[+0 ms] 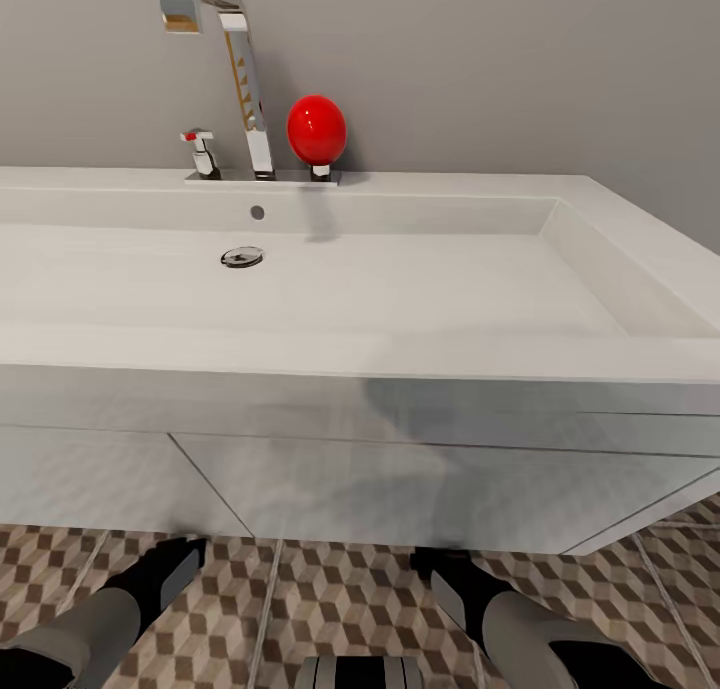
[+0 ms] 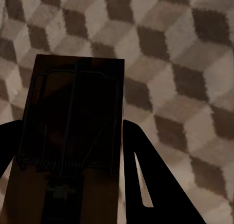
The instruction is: Take the four mousetraps from the cabinet in the bathroom and place them on the bathroom floor. Make sure all four end up on the same floor surface, and ensure that at least two of them are either under or directly next to the same bathroom sink.
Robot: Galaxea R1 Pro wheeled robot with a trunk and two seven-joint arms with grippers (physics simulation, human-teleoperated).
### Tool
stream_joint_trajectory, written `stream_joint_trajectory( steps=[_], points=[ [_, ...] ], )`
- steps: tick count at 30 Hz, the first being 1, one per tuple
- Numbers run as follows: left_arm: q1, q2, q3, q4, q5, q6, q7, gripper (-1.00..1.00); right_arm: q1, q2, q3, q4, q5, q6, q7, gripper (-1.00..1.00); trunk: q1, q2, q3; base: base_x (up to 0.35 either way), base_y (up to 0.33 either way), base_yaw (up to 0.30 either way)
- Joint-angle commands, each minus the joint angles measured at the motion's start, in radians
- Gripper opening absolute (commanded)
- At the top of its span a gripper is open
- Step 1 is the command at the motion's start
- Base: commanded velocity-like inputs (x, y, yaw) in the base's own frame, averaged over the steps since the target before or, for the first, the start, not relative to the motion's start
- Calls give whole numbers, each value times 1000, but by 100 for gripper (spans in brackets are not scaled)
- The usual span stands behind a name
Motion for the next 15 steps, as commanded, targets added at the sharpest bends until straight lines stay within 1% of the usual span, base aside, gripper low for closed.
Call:
stream_joint_trajectory(
  steps=[1,9,15],
  points=[
    [-9,3,0,-3,2,1,6,-100,0,1,3,-4,12,-3,-3,-100,0,0,0,0,0,0],
    [-10,7,0,-1,-3,-11,6,-100,1,3,6,-2,13,-15,-3,-100,0,0,0,0,0,0],
    [-10,8,-1,5,-3,-52,6,-100,0,12,10,-2,14,-16,-5,-100,0,0,0,0,0,0]
  ],
)
